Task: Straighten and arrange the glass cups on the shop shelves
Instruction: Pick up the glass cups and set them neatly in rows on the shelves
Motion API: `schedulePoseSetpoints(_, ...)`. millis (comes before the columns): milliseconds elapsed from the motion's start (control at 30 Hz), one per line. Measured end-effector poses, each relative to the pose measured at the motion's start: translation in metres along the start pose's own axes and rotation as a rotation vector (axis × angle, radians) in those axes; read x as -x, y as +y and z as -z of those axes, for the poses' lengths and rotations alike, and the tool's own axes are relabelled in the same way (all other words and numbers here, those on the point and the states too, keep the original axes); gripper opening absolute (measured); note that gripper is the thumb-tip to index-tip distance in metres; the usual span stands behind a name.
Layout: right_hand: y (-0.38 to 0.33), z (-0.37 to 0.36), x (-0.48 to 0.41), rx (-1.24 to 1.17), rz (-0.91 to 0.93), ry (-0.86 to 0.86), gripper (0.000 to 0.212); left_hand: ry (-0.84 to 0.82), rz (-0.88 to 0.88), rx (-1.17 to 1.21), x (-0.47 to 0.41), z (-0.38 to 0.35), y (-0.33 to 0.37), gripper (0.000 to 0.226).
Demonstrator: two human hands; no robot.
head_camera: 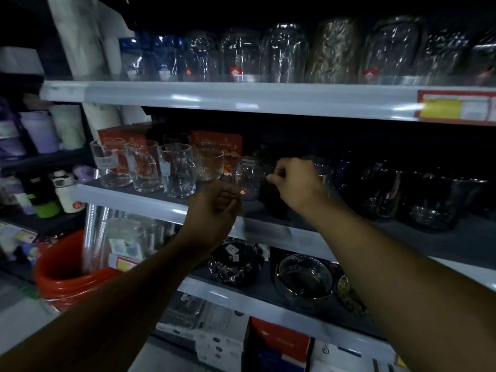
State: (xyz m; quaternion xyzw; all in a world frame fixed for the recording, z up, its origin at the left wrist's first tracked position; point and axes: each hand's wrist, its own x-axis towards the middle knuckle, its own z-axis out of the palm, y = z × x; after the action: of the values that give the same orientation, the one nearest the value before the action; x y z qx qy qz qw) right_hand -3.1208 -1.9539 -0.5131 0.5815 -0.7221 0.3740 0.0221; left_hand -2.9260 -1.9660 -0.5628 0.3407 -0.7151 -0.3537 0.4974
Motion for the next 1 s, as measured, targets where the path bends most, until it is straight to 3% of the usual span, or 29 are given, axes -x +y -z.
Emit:
schedulePoseSetpoints(133, -0.013, 0.013, 0.034, -0.281, 0.029, 0.083, 0.019, 0.027, 0.116, 0.181, 0.015, 0.003, 0.019, 0.004)
schedulePoseSetpoints(267, -0.034, 0.036, 0.083, -0.720, -0.066, 0.026, 0.018, -0.104, 0.364, 0.370, 0.035, 0.012, 0.048, 0.056)
schedulePoseSetpoints(367, -0.051, 0.055, 0.125, -0.982, -0.144, -0.054, 0.016, -0.261, 0.472, 0.539, 0.058, 0.012, 0.078, 0.049)
schedulePoseSetpoints(467, -0.060, 0.069, 0.153, -1.109, -0.176, -0.180, 0.020, -0.334, 0.472, 0.654, 0.072, 0.010, 0.092, 0.060)
schedulePoseSetpoints(600, -0.059, 0.089, 0.160, -0.970, -0.205, -0.220, 0.025, -0.259, 0.454, 0.484, 0.079, 0.021, 0.104, 0.052)
schedulePoseSetpoints(700, -0.044, 0.106, 0.153, -0.652, -0.087, -0.142, 0.063, -0.246, 0.434, 0.334, 0.076, 0.032, 0.110, 0.047)
schedulePoseSetpoints(800, -0.030, 0.114, 0.149, -0.372, 0.098, -0.257, 0.086, -0.358, 0.426, 0.194, 0.064, 0.043, 0.116, 0.058)
schedulePoseSetpoints(900, -0.024, 0.112, 0.144, -0.293, 0.149, -0.435, 0.088, -0.504, 0.383, 0.040, 0.052, 0.047, 0.127, 0.047)
schedulePoseSetpoints(1000, -0.026, 0.104, 0.136, -0.238, 0.185, -0.458, 0.086, -0.577, 0.334, -0.138, 0.039, 0.049, 0.138, 0.035)
